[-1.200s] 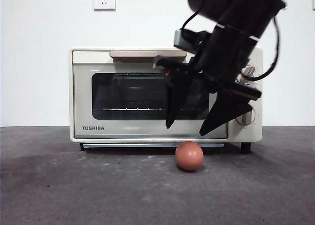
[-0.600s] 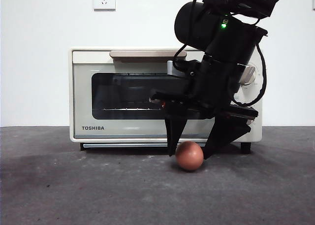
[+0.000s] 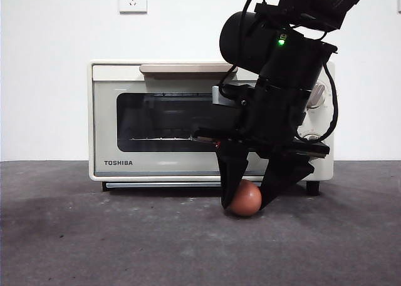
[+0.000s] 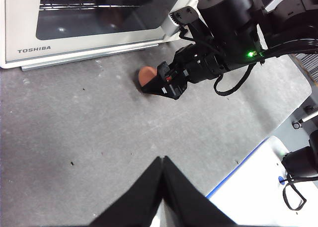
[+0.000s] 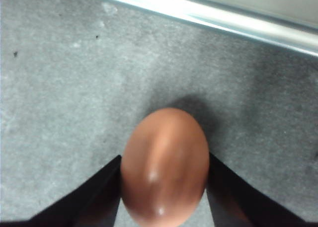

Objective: Eggoven

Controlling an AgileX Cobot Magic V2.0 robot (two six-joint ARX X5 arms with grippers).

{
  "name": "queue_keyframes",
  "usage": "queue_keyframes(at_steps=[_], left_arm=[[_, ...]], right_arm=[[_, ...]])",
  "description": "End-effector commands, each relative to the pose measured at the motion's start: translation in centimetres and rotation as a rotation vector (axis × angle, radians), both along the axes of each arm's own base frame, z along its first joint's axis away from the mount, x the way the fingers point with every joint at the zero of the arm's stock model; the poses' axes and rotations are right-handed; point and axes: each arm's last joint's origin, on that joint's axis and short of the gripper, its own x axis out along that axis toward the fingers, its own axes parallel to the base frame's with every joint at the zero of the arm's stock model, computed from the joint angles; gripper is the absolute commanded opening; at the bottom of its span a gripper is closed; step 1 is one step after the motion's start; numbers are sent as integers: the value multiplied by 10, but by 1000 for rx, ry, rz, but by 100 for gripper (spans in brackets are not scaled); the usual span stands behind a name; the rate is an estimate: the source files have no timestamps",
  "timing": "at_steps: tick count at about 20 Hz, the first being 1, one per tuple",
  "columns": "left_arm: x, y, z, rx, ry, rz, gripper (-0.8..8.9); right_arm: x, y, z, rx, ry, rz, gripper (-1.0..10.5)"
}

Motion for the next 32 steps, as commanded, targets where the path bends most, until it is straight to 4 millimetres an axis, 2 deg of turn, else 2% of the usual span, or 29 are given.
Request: queue_keyframes(at_steps=[1,3,6,11,15,21,27,29,32], left_arm=[[1,-1,5,-1,-25,-12,7],[1,-1,6,-3,-34,-11,7],[5,-1,8,-11,-59,-8,7],[26,-10,12,-56,-97,-22,7],[52,-33,19,-57,-155,-35,7],[105,-82,30,1,-287,-12,7],[161,-117,14,134,-287,8,7],[173,-126,10,138,-286,1,7],[180,-132,8,135,-293,-1,7]], right_arm=[[2,6,-3,-5,-1,14,2],[1,5,0,-9,-6,32,3],[-7,3,17,-8,-29,66,3],[-44,-9,76,21,-115,165,3],[-84,-31,126,88,-202,209,3],[-134,-76,176,207,-352,217,3],[-169,-112,201,293,-489,188,3],[-176,-120,204,307,-508,186,3],[-180,-124,205,315,-517,185,3]])
